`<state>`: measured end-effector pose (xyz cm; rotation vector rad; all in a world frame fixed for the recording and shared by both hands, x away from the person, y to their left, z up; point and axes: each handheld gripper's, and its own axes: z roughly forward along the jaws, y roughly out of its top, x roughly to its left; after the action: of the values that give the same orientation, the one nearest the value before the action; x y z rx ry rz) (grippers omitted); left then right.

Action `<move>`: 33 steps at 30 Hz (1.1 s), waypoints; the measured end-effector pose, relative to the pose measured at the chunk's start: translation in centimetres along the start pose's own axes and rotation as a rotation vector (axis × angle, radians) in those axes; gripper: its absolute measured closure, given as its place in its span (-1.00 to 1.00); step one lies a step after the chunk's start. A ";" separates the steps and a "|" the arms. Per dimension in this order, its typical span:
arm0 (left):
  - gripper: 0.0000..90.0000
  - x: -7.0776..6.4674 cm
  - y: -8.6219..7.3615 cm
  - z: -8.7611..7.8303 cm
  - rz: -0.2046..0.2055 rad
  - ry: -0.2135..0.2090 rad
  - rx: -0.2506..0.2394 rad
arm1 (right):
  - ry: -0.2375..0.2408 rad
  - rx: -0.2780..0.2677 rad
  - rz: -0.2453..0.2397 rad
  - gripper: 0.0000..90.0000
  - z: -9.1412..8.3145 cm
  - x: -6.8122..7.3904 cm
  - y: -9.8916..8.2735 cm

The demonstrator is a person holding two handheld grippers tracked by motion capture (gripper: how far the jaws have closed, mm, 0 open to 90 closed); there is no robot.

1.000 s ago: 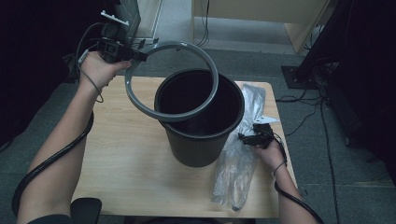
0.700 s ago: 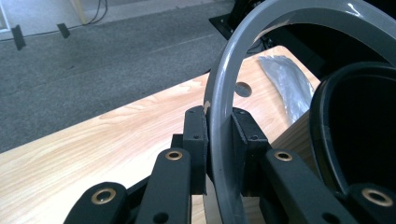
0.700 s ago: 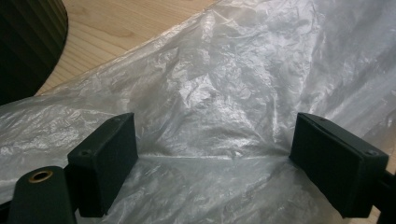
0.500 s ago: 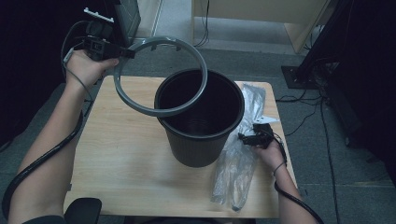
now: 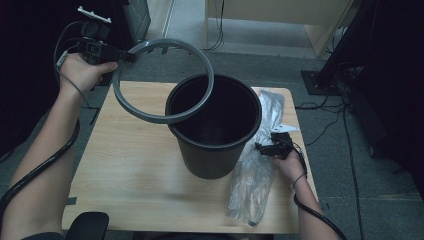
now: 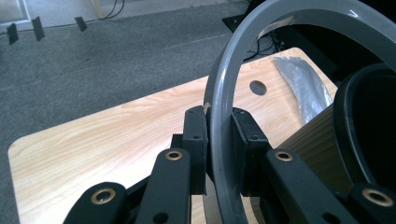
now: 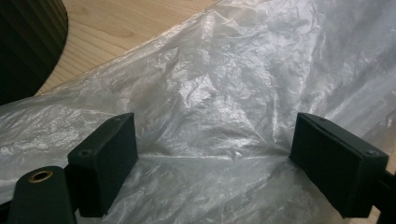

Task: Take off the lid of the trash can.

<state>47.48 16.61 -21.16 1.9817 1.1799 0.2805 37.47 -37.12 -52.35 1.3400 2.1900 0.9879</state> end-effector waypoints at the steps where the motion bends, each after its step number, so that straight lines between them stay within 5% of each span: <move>1: 0.72 0.1 0.0 -0.1 -0.001 0.002 0.001 | 0.000 0.000 0.000 -0.69 0.0 0.0 0.0; 33: 0.72 3.5 -2.0 -3.1 -0.062 0.076 -0.025 | 0.000 0.000 0.000 -0.69 0.0 0.0 0.0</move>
<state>46.41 21.54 -21.25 1.9240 1.2769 0.3398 37.48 -37.12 -52.35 1.3395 2.1898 0.9881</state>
